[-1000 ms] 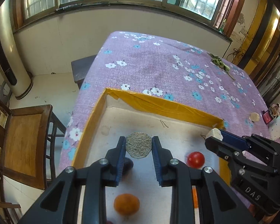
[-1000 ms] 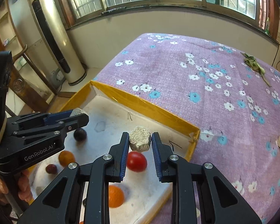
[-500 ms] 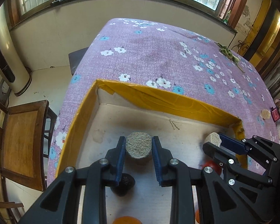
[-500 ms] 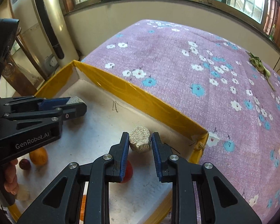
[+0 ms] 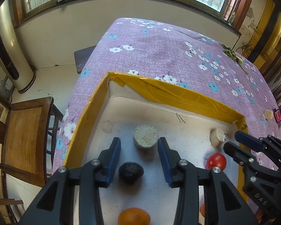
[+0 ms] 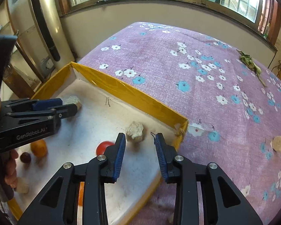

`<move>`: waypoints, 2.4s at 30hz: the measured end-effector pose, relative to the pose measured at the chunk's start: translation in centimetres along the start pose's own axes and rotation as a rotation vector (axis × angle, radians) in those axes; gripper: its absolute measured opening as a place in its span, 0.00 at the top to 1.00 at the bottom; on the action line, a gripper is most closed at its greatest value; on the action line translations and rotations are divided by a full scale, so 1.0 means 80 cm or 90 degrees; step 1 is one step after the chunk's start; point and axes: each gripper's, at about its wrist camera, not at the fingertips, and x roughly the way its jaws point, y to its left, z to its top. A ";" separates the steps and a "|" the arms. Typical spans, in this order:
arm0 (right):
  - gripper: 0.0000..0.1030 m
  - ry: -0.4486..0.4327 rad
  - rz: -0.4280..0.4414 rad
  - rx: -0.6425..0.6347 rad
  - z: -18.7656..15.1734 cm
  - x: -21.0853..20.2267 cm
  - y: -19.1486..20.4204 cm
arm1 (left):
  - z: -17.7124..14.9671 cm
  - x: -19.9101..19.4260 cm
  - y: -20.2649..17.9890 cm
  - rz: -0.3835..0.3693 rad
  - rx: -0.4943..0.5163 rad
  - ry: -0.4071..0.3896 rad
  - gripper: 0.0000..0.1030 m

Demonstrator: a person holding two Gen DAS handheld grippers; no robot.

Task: Organize fruits
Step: 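Withdraw both tools from the tray toward the remaining pieces on the cloth, then grasp a small pale bun piece with the left tool while the right tool grasps the wooden cube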

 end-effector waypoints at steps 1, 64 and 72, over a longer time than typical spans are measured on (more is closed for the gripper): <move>0.70 -0.006 -0.006 0.001 -0.004 -0.009 -0.001 | -0.003 -0.003 0.000 0.003 -0.001 -0.002 0.57; 0.74 -0.035 -0.031 0.206 -0.076 -0.029 -0.381 | -0.146 -0.059 -0.275 0.039 -0.032 -0.040 0.23; 0.75 -0.060 0.007 0.192 -0.086 -0.046 -0.377 | -0.127 -0.021 -0.266 0.024 -0.055 -0.021 0.44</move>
